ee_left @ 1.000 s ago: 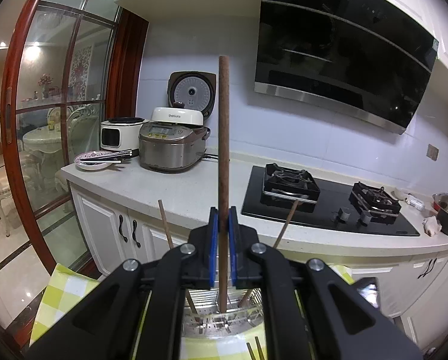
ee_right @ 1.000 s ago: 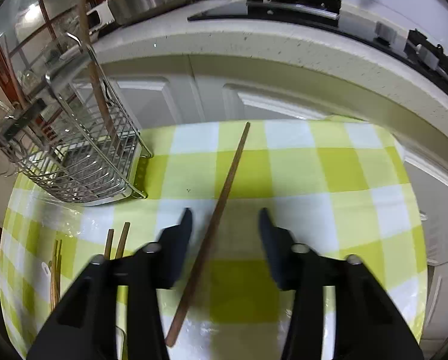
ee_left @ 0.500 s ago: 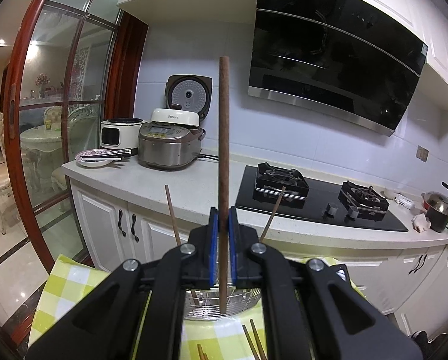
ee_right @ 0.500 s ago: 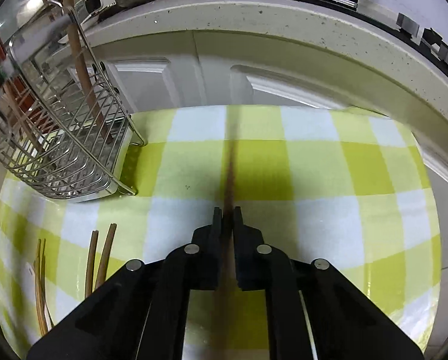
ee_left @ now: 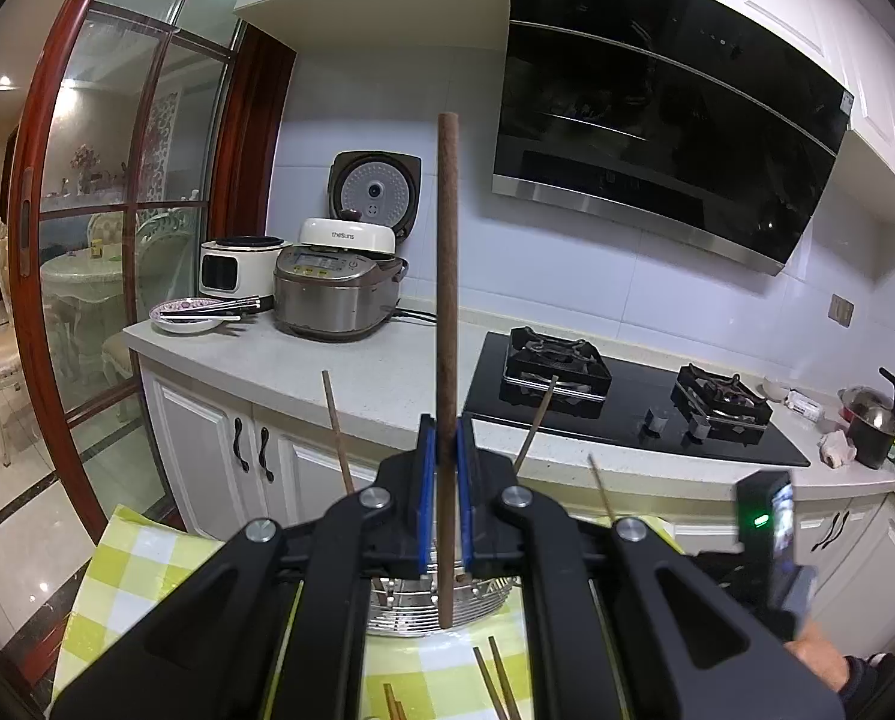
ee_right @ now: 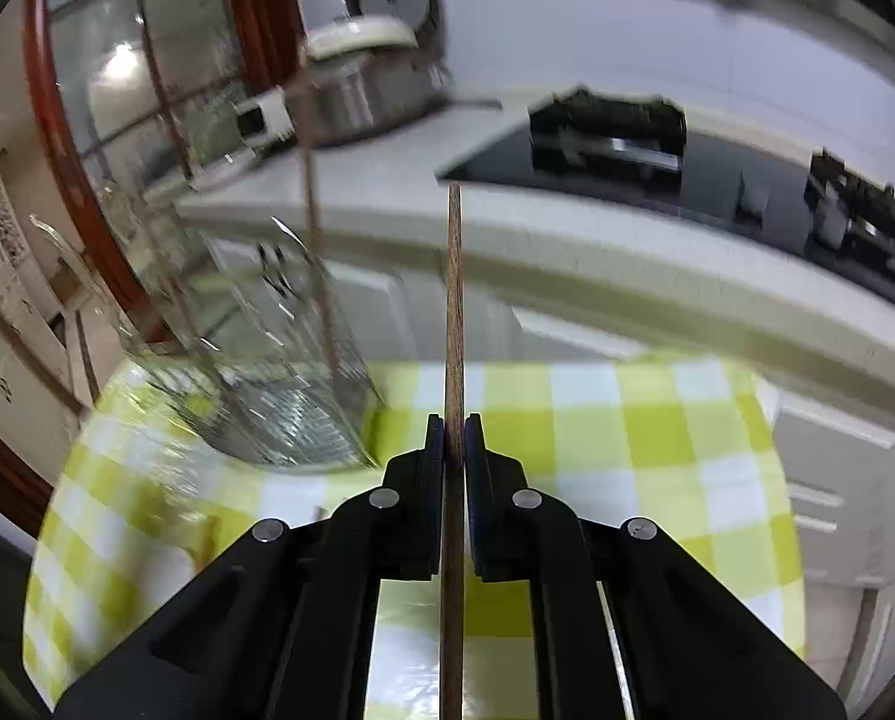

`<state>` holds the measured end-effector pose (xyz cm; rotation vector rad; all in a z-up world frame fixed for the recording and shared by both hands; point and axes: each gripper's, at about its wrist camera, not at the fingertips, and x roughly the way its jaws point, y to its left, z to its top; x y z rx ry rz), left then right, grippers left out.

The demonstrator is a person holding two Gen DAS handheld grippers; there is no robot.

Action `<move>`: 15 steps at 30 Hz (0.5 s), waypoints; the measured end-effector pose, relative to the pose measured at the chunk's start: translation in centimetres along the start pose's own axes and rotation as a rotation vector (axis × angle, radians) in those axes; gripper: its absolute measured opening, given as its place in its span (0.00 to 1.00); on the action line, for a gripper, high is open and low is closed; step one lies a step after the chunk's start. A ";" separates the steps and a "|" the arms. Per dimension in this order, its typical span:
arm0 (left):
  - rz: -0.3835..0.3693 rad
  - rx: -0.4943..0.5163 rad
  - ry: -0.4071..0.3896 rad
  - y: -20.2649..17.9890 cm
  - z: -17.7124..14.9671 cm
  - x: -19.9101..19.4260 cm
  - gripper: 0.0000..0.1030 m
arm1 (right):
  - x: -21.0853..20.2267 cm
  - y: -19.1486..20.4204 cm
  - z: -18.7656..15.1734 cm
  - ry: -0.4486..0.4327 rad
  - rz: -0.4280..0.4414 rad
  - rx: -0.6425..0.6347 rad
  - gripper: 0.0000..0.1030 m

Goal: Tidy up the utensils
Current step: 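Lift a wooden chopstick with the right tool toward the wire rack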

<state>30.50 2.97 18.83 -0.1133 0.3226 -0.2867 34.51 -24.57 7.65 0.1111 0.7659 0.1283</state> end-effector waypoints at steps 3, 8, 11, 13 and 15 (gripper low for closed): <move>0.004 0.001 -0.001 -0.1 0.1 0.2 0.07 | -2.5 1.2 1.7 -0.060 0.024 -0.014 0.08; 0.014 -0.003 -0.010 0.0 0.6 0.6 0.07 | -4.8 3.3 5.3 -0.136 0.054 -0.051 0.08; 0.019 0.003 -0.017 -0.1 1.1 0.8 0.07 | -5.7 4.9 7.5 -0.178 0.069 -0.079 0.08; 0.021 0.005 -0.020 -0.1 1.4 1.1 0.07 | -6.1 6.0 9.0 -0.207 0.075 -0.096 0.08; 0.024 0.004 -0.021 -0.1 1.5 1.5 0.07 | -5.9 6.7 10.0 -0.222 0.081 -0.107 0.08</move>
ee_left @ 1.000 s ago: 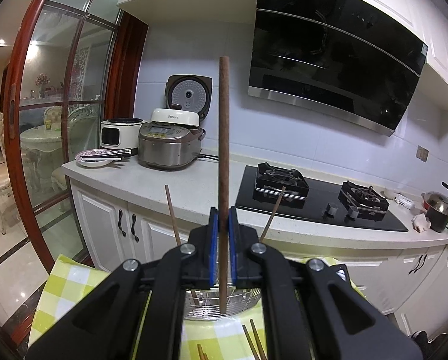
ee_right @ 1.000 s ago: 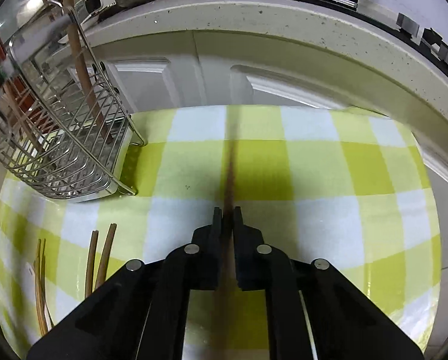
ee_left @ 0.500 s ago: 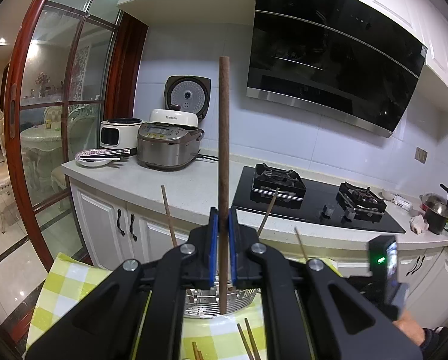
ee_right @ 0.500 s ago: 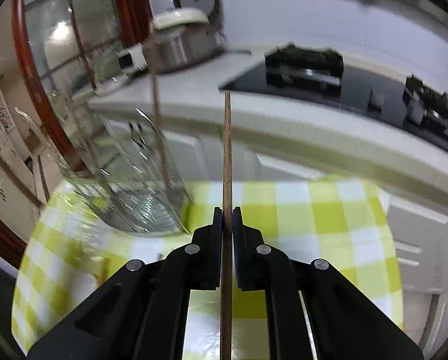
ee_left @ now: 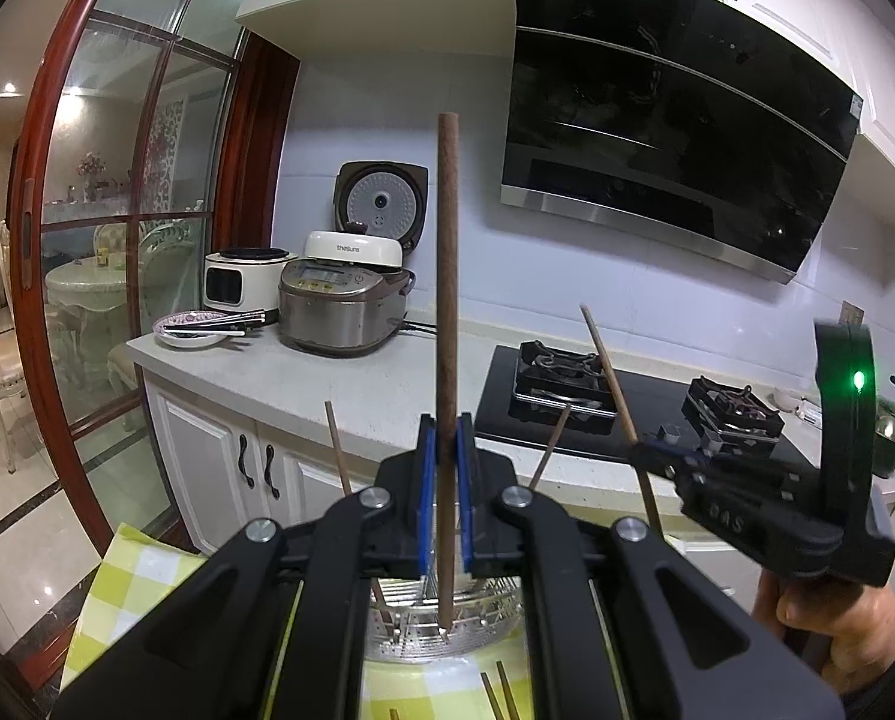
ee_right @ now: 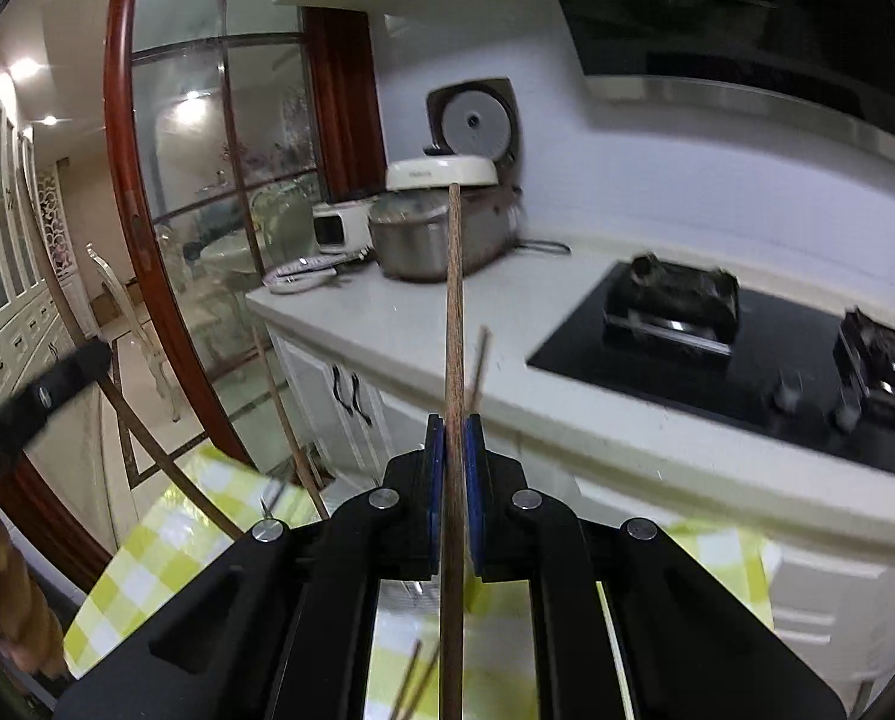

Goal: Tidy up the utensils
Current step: 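Lift a wooden chopstick with the right tool toward the wire rack, then hold the chopstick above the wire rack in the left tool while the right tool lowers its chopstick into it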

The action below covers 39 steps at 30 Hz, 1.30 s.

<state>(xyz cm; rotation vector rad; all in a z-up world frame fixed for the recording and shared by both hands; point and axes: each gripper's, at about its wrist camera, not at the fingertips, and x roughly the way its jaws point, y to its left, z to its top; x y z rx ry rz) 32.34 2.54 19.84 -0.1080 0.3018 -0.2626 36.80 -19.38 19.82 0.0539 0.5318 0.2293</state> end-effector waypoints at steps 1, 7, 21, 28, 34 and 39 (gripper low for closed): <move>0.001 -0.001 0.000 0.1 0.1 0.3 0.07 | 0.3 0.4 0.6 -0.009 0.006 -0.007 0.08; 0.009 -0.011 0.001 0.8 0.5 1.7 0.07 | 2.2 2.1 2.6 -0.068 0.039 -0.028 0.08; 0.009 -0.024 0.007 2.3 0.3 4.0 0.07 | 9.9 2.1 1.0 -0.150 0.067 -0.058 0.08; 0.006 -0.030 0.015 2.6 -0.4 4.7 0.07 | 11.4 2.2 -1.0 -0.191 0.071 -0.084 0.08; 0.003 -0.031 0.023 2.7 -0.6 4.9 0.07 | 11.6 2.0 -2.1 -0.208 0.074 -0.100 0.08; 0.005 -0.037 0.023 3.0 -0.7 5.1 0.07 | 11.2 1.9 -3.1 -0.172 0.068 -0.096 0.08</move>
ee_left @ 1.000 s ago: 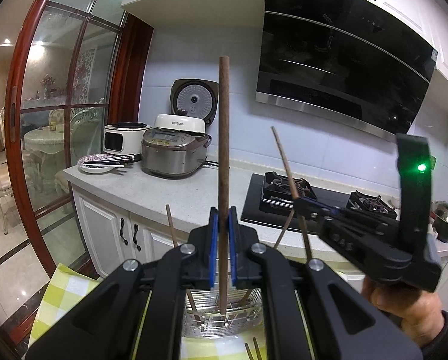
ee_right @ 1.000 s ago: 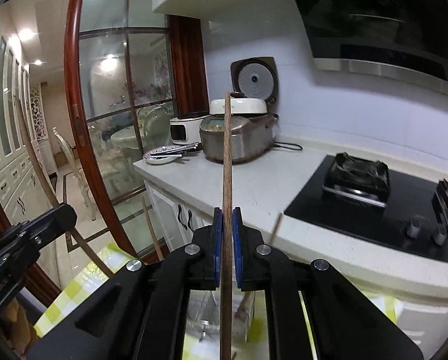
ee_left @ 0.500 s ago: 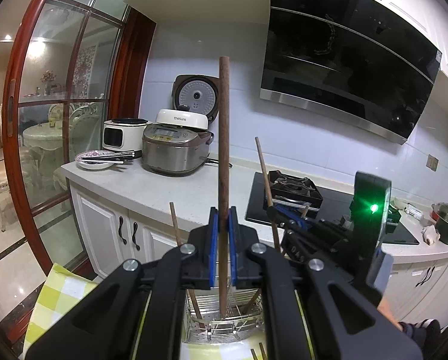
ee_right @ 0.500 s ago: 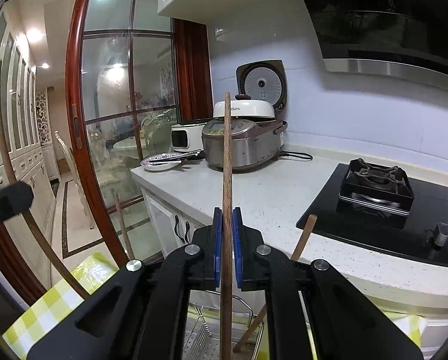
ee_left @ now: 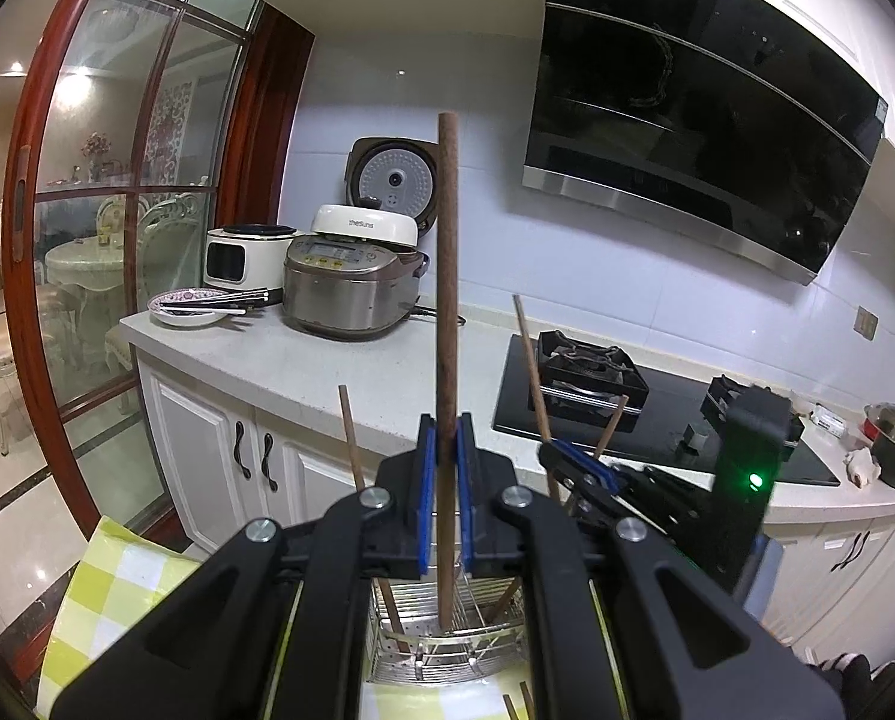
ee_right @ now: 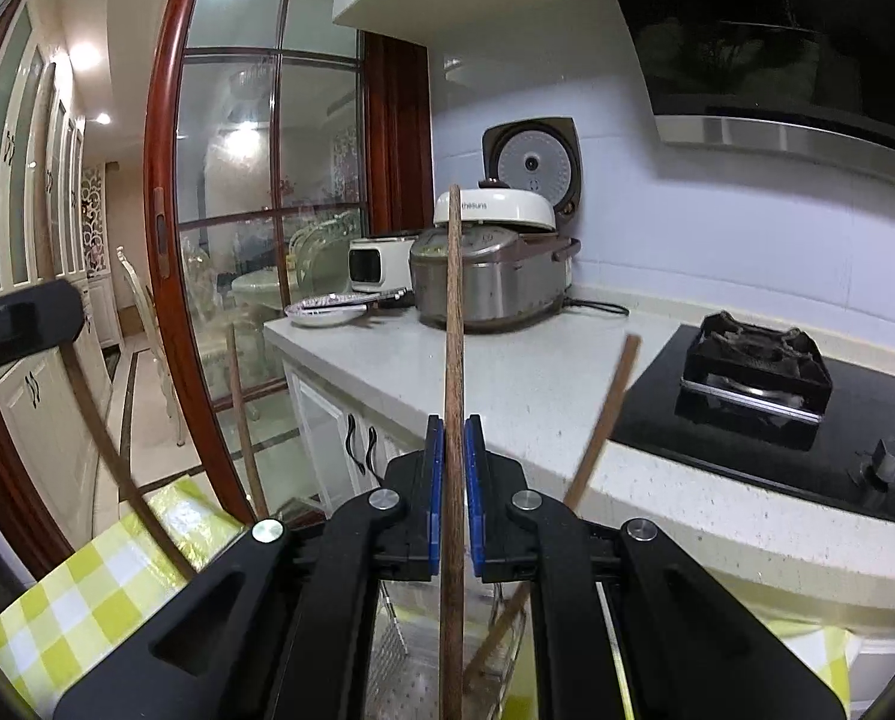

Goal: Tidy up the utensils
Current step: 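Hold the chopstick above the wire rack in the left tool while the right tool lowers its chopstick into it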

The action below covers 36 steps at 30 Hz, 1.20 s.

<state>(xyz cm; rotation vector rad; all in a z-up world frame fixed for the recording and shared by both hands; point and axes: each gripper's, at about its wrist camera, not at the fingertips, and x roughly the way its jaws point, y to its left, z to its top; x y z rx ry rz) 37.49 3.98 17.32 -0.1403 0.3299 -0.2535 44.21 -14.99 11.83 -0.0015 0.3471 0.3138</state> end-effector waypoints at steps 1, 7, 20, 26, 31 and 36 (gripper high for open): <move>0.001 -0.003 -0.001 0.0 0.0 0.1 0.07 | -0.3 -0.1 -0.2 0.009 -0.001 0.005 0.08; 0.000 -0.007 0.005 -0.2 -0.1 0.5 0.07 | -1.9 -0.5 -0.8 0.064 0.000 0.019 0.08; 0.024 -0.024 0.025 0.4 -0.6 1.9 0.07 | -3.7 -0.5 -0.9 0.077 -0.011 0.025 0.08; 0.026 -0.024 0.037 0.7 -0.9 2.9 0.07 | -2.1 -1.5 0.2 0.066 -0.022 0.055 0.08; 0.024 -0.023 0.041 0.7 -1.2 3.3 0.07 | -1.9 -1.7 1.3 0.017 -0.007 0.068 0.08; 0.024 -0.029 0.045 1.0 -1.3 3.6 0.07 | -1.5 -1.2 1.2 0.007 0.005 0.063 0.08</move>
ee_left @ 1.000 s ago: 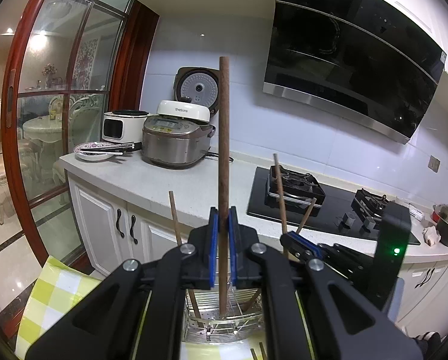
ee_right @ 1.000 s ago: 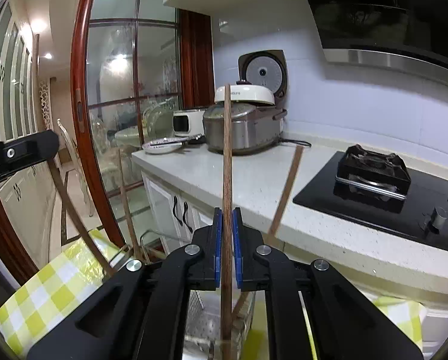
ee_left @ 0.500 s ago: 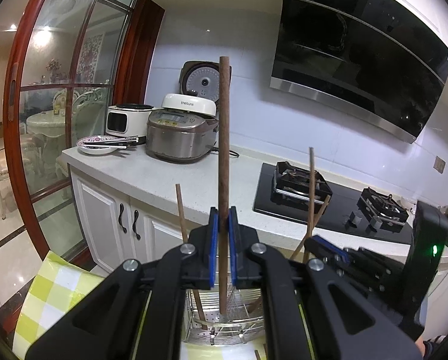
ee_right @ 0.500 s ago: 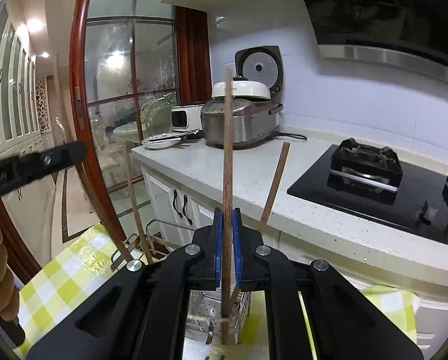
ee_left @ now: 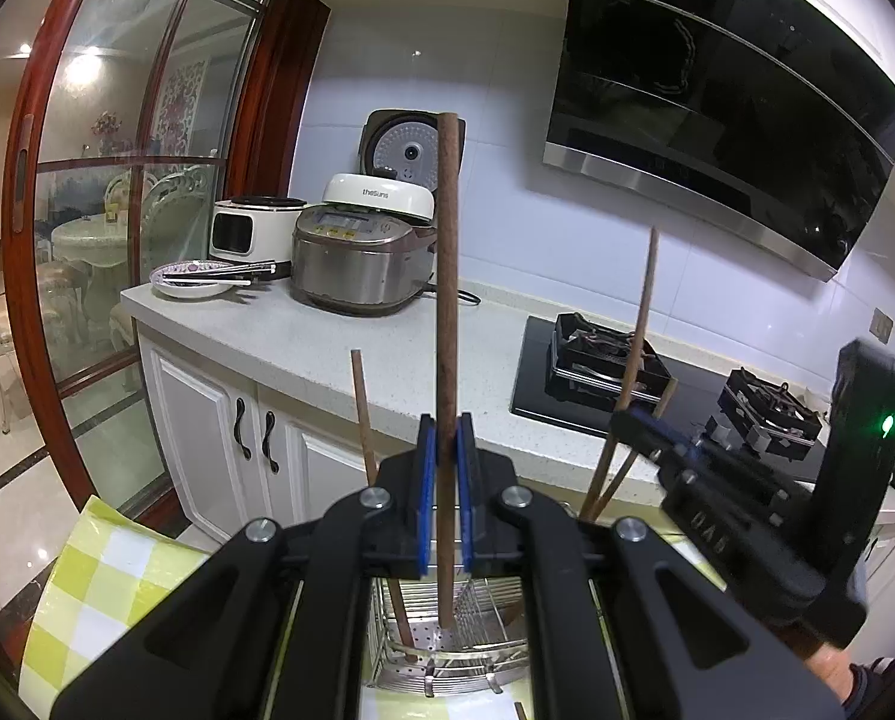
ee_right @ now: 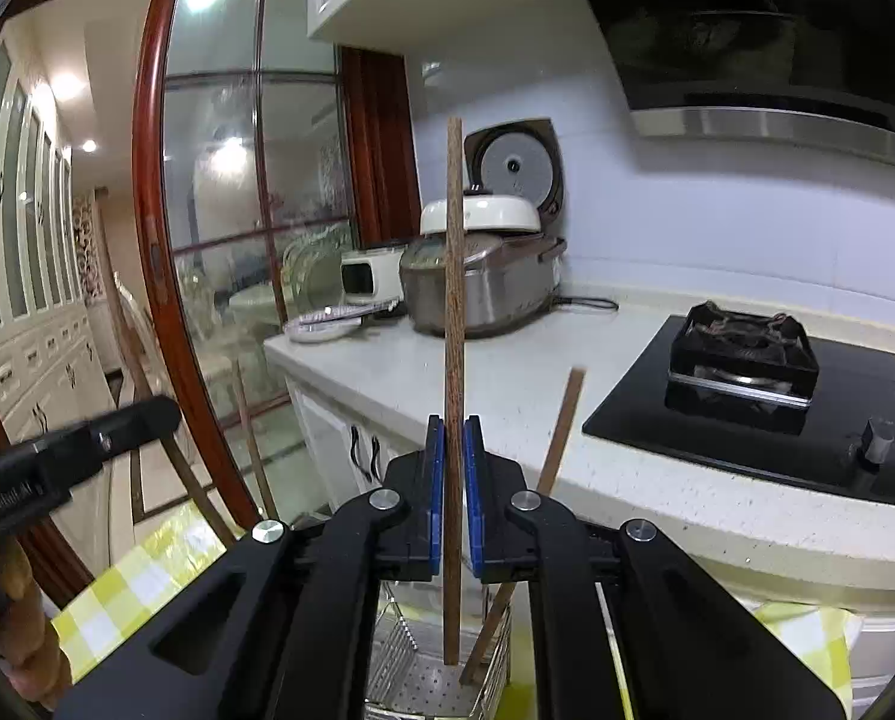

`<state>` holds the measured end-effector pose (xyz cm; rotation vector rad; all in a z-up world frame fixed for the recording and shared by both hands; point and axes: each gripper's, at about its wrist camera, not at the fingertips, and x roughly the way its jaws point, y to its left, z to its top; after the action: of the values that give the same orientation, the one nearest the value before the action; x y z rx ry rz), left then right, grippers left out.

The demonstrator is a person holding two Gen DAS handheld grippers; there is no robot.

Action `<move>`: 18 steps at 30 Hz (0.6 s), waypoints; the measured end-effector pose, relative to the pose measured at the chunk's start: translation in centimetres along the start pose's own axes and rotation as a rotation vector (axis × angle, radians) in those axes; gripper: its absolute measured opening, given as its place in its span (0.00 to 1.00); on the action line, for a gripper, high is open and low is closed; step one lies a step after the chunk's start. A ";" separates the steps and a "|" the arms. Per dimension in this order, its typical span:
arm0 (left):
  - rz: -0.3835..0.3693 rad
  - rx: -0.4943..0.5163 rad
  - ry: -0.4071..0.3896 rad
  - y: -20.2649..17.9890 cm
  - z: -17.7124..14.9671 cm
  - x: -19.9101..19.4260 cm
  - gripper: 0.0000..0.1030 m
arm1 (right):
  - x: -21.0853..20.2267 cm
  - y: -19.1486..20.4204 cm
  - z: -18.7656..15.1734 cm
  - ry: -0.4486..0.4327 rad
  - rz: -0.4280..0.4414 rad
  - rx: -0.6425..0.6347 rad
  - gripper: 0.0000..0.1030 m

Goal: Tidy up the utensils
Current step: 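Hold the chopstick above the wire rack in the left tool while the right tool lowers its chopstick into it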

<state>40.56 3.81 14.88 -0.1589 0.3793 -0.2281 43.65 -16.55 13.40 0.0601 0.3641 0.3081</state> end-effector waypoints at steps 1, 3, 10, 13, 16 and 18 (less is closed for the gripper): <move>-0.001 -0.001 0.001 0.1 -0.1 0.0 0.07 | 0.3 0.1 -0.4 0.013 -0.002 -0.002 0.08; -0.004 -0.004 0.002 0.1 -0.2 0.1 0.07 | 0.6 0.1 -1.1 0.027 -0.006 -0.001 0.08; -0.015 -0.015 0.018 0.2 -0.7 0.9 0.07 | 1.5 0.0 -2.9 0.077 -0.028 -0.013 0.08; -0.022 -0.013 0.030 0.0 -1.2 1.3 0.07 | 1.9 0.1 -3.6 0.097 -0.037 -0.024 0.08; -0.020 -0.004 0.044 -0.1 -1.5 1.7 0.07 | 2.4 0.2 -4.3 0.127 -0.056 -0.029 0.09; -0.015 -0.005 0.059 0.0 -1.7 2.0 0.07 | 2.5 0.2 -4.6 0.137 -0.062 -0.028 0.09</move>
<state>41.68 3.11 12.60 -0.1603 0.4372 -0.2467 44.16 -15.62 8.30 0.0004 0.4968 0.2565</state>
